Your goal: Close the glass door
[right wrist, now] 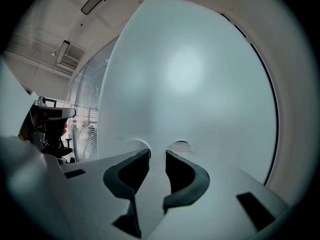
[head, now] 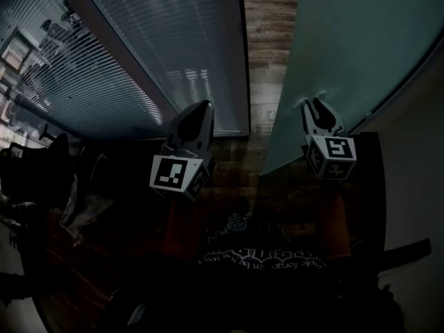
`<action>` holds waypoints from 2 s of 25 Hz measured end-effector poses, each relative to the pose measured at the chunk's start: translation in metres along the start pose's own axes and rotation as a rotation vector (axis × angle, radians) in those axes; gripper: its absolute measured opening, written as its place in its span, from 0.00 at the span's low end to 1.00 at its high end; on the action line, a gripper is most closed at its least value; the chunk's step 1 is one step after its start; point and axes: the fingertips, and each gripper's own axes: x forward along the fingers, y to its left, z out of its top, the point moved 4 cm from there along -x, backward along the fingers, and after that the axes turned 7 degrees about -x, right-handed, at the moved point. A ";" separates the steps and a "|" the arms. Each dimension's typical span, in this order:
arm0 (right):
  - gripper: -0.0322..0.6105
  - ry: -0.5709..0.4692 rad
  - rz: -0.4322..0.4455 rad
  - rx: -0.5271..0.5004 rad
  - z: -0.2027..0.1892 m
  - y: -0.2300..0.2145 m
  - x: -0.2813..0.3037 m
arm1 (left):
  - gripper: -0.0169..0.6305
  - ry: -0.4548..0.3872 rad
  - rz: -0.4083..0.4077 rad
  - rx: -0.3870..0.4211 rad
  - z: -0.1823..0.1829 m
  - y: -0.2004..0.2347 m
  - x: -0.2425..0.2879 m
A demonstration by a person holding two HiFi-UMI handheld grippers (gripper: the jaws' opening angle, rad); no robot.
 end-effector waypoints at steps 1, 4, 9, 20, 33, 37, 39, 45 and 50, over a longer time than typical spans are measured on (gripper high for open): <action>0.21 -0.001 -0.004 0.001 0.002 0.000 0.006 | 0.02 -0.001 -0.004 0.001 0.001 0.005 0.006; 0.21 0.006 -0.011 -0.003 0.004 0.002 0.022 | 0.02 -0.013 -0.013 -0.009 0.004 0.020 0.022; 0.21 0.014 -0.025 -0.005 0.004 0.001 0.046 | 0.02 -0.025 -0.046 -0.014 0.005 0.035 0.049; 0.21 0.022 -0.049 0.014 0.021 -0.005 0.092 | 0.02 -0.041 -0.063 -0.032 0.020 0.077 0.091; 0.21 0.022 -0.039 0.017 0.018 -0.013 0.145 | 0.02 -0.035 -0.037 -0.020 0.006 0.108 0.140; 0.21 0.013 -0.021 0.005 0.023 -0.018 0.163 | 0.02 -0.030 -0.024 -0.027 0.006 0.114 0.153; 0.21 0.014 -0.012 0.003 0.023 -0.019 0.172 | 0.02 -0.023 -0.010 -0.030 0.004 0.118 0.158; 0.21 0.017 0.012 0.000 0.023 -0.021 0.200 | 0.02 -0.008 0.017 -0.034 -0.003 0.129 0.169; 0.21 0.017 0.021 -0.001 0.025 -0.029 0.221 | 0.02 -0.048 0.041 -0.037 0.003 0.139 0.175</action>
